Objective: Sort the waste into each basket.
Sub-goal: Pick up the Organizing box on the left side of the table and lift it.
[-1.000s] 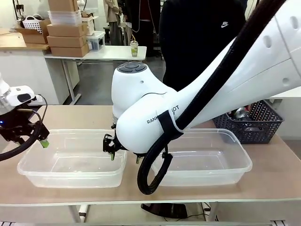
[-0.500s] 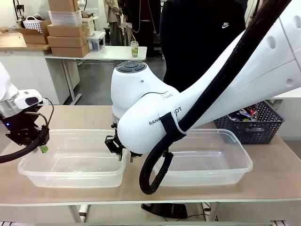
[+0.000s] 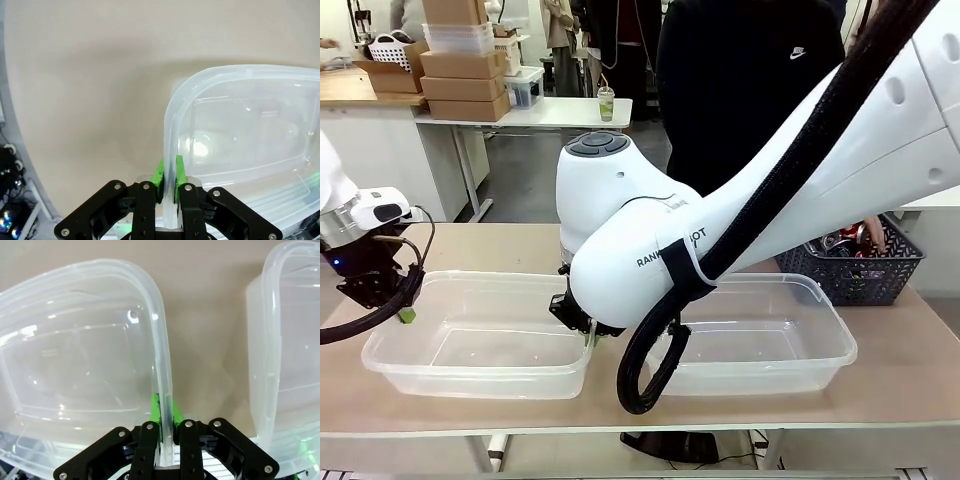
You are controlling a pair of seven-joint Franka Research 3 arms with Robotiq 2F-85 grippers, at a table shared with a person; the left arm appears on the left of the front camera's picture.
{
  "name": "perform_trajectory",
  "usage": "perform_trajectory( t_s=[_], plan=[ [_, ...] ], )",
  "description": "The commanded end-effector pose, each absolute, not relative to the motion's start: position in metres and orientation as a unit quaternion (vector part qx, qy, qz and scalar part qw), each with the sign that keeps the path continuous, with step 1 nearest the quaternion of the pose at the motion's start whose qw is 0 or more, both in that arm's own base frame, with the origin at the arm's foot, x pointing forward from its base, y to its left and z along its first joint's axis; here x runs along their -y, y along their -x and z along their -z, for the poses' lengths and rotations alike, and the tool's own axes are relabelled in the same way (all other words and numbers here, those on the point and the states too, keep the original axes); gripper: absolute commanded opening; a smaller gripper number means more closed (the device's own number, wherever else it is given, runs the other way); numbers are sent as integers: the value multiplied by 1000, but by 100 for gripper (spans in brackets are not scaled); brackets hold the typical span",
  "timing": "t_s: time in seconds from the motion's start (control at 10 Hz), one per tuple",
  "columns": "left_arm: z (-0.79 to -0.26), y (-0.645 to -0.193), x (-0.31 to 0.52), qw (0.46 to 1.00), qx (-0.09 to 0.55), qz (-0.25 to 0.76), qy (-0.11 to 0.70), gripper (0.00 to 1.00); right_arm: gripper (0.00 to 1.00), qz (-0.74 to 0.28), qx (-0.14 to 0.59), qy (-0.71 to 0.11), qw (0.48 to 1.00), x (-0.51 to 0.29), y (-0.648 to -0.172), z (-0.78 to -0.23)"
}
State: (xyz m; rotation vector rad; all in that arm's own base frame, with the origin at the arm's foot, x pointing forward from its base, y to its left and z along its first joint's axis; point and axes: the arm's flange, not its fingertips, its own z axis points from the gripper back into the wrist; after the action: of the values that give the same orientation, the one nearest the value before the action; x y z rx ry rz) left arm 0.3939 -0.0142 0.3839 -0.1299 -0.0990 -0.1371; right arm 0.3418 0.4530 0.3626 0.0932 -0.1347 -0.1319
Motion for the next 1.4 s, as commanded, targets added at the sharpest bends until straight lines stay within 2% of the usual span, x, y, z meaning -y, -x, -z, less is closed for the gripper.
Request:
perform_trajectory(
  t_s=[0.0, 0.2, 0.3, 0.5, 0.7, 0.8, 1.1, 1.2, 1.3],
  plan=[
    [-380, -361, 22, 996, 42, 53, 54, 0, 0, 69, 76, -31, 994, -460, -339, -363],
    [-411, -367, 23, 995, 25, 86, 44, 0, 0, 47, 81, -2, 996, -459, -342, -388],
    [-440, -374, 24, 996, 6, 78, 39, 0, 0, 13, 70, 9, 997, -455, -345, -422],
    [-492, -383, 21, 995, 22, 85, 49, 0, 0, -36, 48, -3, 998, -439, -348, -484],
    [-528, -381, 11, 994, 46, 48, 90, 0, 0, -66, 18, -26, 997, -419, -341, -496],
    [-496, -377, 24, 995, 32, 78, 58, 0, 0, -24, 58, -18, 998, -447, -338, -490],
    [-496, -377, 24, 995, 32, 78, 58, 0, 0, -24, 58, -18, 998, -447, -338, -490],
    [-503, -377, 24, 995, 23, 69, 68, 7, 5, -27, 47, -24, 998, -445, -342, -497],
    [-518, -377, 45, 993, 42, 86, 69, 7, 5, -40, 66, 4, 997, -436, -345, -506]
  ],
)
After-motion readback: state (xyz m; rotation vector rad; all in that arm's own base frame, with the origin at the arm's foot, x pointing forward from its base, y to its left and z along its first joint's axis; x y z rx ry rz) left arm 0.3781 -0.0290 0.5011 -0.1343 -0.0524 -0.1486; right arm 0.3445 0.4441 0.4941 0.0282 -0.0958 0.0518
